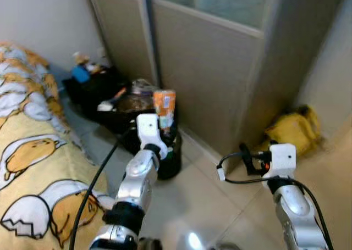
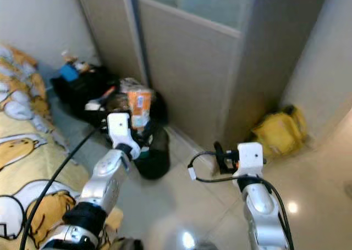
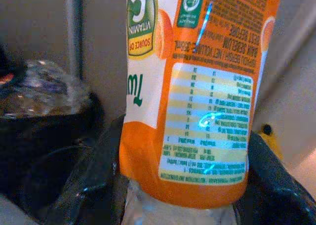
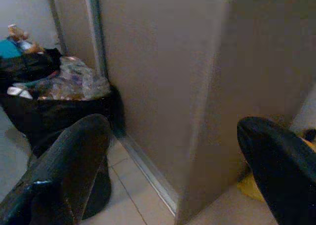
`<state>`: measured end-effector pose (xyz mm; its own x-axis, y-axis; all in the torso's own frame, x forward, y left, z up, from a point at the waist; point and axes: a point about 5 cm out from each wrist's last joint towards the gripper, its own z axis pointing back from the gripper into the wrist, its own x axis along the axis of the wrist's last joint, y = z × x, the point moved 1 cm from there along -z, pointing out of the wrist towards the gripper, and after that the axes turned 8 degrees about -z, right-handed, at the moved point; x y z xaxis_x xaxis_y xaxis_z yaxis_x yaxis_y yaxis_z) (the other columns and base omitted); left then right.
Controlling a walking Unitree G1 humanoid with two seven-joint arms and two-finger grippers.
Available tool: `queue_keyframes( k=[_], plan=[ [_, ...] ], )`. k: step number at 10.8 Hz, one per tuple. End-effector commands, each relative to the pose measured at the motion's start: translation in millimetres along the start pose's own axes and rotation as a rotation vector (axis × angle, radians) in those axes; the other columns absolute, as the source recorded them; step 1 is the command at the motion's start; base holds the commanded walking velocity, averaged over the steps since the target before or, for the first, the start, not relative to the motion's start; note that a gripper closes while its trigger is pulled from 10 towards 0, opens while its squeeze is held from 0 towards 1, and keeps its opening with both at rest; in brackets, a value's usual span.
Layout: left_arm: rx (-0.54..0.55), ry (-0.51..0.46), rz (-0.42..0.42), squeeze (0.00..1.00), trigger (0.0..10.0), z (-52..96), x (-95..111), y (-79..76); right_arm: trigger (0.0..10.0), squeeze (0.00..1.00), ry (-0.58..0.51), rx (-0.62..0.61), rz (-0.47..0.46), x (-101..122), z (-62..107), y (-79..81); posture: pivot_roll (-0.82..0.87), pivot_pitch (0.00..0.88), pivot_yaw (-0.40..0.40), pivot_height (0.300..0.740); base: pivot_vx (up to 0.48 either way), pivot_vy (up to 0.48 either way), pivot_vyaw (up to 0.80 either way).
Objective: Clean up the room
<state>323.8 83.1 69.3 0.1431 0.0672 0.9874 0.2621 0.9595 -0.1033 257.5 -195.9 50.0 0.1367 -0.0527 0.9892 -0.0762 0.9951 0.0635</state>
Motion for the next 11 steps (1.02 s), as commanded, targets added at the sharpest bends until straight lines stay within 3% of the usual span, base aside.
queue_keyframes(
  k=[1,4,5,6,7,8,9,11],
  plan=[
    [0.015,-0.018,-0.043,0.00,10.0,-1.6,5.1,6.8,10.0,0.00,0.000,0.027,-0.008,0.4,-3.9,9.2,-0.28,0.000,0.090,0.700,0.480,0.000,0.00],
    [0.037,0.002,-0.003,0.00,10.0,-6.3,4.4,9.6,10.0,0.00,-0.003,0.039,-0.002,1.2,-3.8,11.2,-0.28,0.000,0.094,0.700,0.480,0.000,0.00],
    [0.051,0.014,0.032,0.00,10.0,-6.4,2.2,10.3,10.0,0.00,0.001,0.043,0.002,0.6,-3.2,11.9,-0.29,0.000,0.094,0.700,0.480,0.000,0.00],
    [0.081,0.035,0.119,0.00,10.0,-7.0,-1.7,11.9,10.0,0.00,0.011,0.050,0.007,0.2,-2.7,12.5,-0.29,0.000,0.088,0.700,0.480,0.000,0.00],
    [0.072,0.034,0.098,0.00,10.0,-6.6,-2.7,9.2,10.0,0.00,0.018,0.056,0.015,0.5,-1.6,11.6,-0.29,0.000,0.078,0.700,0.480,0.000,0.00],
    [0.003,0.027,0.023,0.00,10.0,-2.8,-7.5,-6.6,10.0,0.00,0.035,0.077,0.037,1.6,1.3,6.6,-0.29,0.000,0.052,0.700,0.480,0.000,0.00],
    [-0.020,0.029,0.012,0.00,10.0,-0.9,-10.3,-14.7,10.0,0.00,0.044,0.082,0.050,1.9,1.6,2.4,-0.29,0.000,0.043,0.700,0.480,0.000,0.00],
    [-0.007,0.038,0.022,0.00,10.0,-0.7,-12.9,-12.7,10.0,0.00,0.051,0.089,0.046,2.7,-3.4,3.2,-0.28,0.000,0.041,0.700,0.476,0.000,0.00]
  ],
)
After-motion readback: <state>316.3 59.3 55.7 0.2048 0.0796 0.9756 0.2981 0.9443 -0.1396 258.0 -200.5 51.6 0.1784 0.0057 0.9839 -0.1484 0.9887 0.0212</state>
